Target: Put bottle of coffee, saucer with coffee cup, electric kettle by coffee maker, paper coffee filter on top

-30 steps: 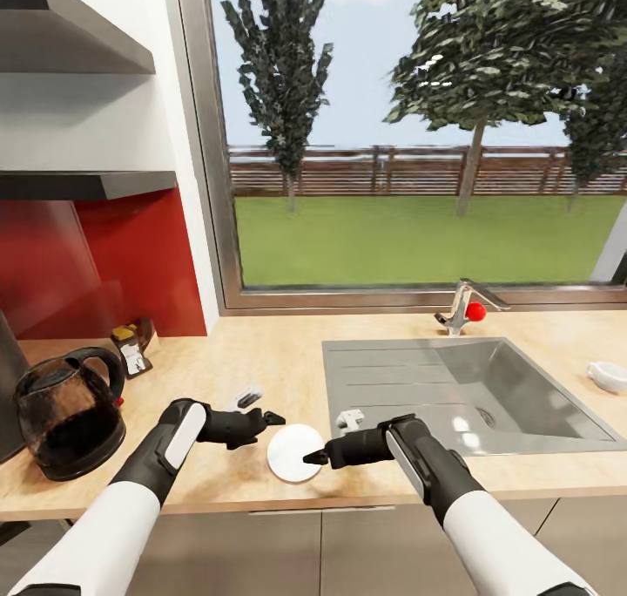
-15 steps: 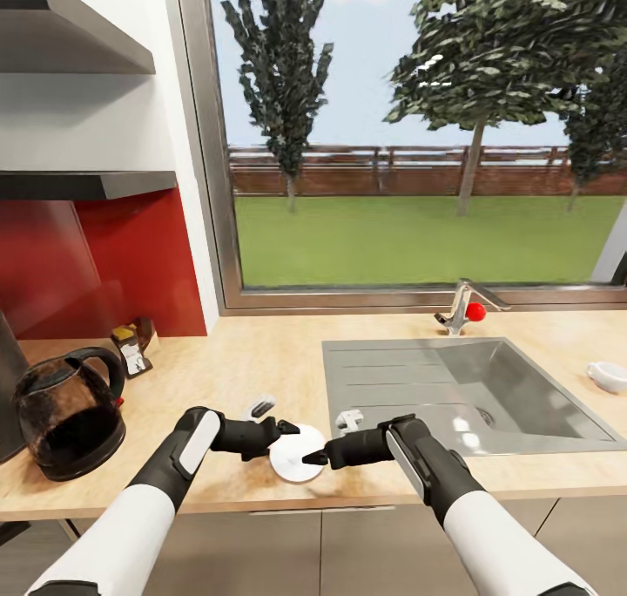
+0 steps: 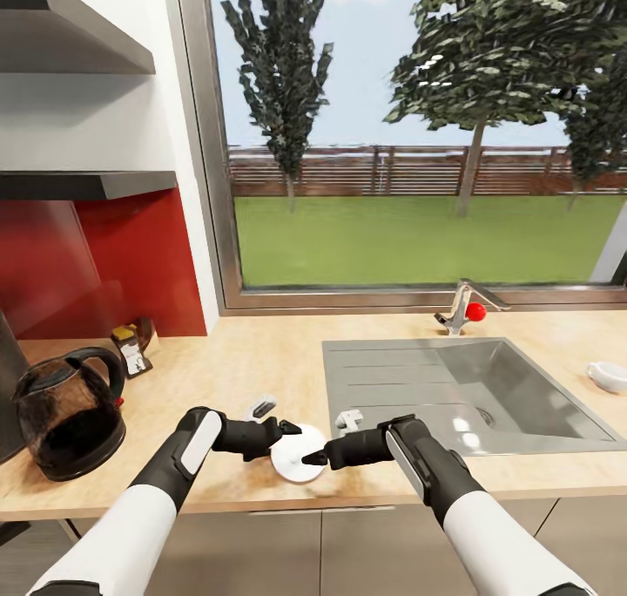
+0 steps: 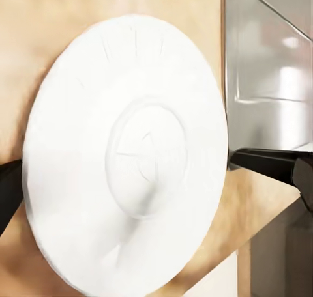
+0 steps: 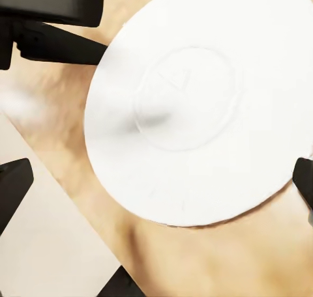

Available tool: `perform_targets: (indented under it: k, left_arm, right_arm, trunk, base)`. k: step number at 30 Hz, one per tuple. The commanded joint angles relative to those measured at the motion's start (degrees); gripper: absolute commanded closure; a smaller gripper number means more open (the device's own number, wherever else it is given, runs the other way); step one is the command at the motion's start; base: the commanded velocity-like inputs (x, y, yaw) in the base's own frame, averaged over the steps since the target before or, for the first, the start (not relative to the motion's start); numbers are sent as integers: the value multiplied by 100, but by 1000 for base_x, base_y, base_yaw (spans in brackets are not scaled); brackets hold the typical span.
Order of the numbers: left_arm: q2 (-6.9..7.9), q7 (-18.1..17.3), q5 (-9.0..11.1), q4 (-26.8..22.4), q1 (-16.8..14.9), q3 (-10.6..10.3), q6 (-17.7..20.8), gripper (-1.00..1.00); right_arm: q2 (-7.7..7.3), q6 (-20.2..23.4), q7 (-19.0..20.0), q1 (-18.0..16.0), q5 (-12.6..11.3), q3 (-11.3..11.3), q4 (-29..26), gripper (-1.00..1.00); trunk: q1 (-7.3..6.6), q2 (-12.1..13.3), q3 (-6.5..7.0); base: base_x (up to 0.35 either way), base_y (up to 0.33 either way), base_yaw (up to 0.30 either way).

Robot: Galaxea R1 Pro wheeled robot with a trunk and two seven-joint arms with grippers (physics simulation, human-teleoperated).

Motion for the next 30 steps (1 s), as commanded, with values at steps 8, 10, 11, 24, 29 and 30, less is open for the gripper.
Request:
perform_targets:
  k: [8,10,11,24,29,30]
  left_arm:
    - [-89,-52,-57,-8,-6,2,13,-100]
    - [-91,-49,-53,-8,-5,2,13,-100]
    - [-91,-50,-51,-8,-4,2,13,-100]
    - [-92,-49,-48,-8,-5,2,13,-100]
    - [-92,-50,-48,-8,-4,6,17,-100]
    - [-92,-51,-49,-8,-5,8,19,-100]
  right_arm:
    - [-2,46,-21,-5,-54,2,4,-100]
    - [-2,46,-21,-5,-56,1,5,-100]
    - [-2,46,-21,-5,-58,3,5,-100]
    - [-2,46,-21,-5,-59,0,6,-100]
    - [-2,46,-21,-5,-60,0,4,-100]
    - [-2,46,-21,-5,-58,0,3,-100]
  trunk:
    - [2,-9,-11]
    - [2,-9,-11]
    - [2,-9,-11]
    - [2,-9,-11]
    - [2,-9,-11]
    - [2,-9,-11]
  base:
    - [0,0,0]
    - [0,0,0]
    - [0,0,0]
    - [0,0,0]
    - [0,0,0]
    - [0,0,0]
